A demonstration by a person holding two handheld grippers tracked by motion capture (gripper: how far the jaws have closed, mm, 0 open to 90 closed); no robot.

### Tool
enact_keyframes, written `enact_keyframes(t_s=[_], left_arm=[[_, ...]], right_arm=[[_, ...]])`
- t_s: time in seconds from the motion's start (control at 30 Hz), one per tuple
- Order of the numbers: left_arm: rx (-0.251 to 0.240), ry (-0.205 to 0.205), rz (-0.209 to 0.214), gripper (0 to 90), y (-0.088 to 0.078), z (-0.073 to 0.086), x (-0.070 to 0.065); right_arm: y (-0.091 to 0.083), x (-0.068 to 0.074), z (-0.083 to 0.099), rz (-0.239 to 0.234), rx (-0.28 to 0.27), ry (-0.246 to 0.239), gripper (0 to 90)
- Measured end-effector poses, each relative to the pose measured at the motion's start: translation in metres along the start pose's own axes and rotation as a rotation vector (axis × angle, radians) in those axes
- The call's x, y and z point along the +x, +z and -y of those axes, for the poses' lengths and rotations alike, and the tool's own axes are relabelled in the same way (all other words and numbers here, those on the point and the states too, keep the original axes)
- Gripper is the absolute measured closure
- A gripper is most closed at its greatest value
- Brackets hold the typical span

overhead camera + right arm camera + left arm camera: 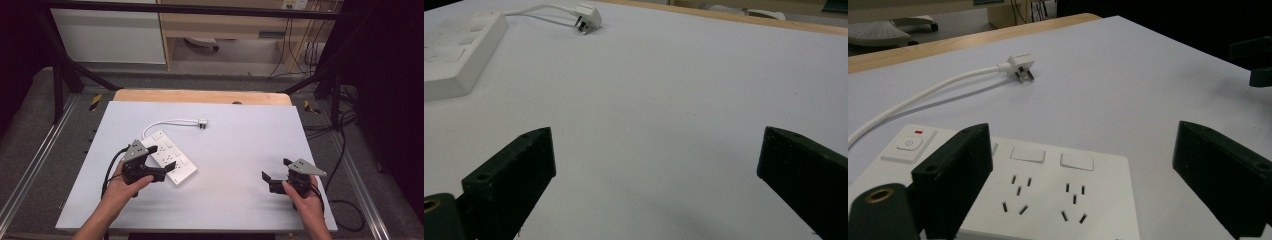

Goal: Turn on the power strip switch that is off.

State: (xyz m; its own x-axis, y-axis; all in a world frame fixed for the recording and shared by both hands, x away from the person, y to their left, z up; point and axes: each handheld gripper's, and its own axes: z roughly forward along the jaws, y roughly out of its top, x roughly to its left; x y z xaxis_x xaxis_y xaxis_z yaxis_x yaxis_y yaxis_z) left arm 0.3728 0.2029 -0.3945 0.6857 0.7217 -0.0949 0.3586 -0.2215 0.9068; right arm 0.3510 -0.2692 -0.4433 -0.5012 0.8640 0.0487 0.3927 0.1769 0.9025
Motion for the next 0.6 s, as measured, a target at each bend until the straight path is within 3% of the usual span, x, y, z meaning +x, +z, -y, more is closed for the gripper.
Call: enact_keyframes(t_s=[0.6], left_arm=[[0.006,-0.027,-0.006,12.2,0.013,0.001,0.006]], right_arm=[[0.0,0.0,0.0,0.0,-0.003,0.002,2.6]])
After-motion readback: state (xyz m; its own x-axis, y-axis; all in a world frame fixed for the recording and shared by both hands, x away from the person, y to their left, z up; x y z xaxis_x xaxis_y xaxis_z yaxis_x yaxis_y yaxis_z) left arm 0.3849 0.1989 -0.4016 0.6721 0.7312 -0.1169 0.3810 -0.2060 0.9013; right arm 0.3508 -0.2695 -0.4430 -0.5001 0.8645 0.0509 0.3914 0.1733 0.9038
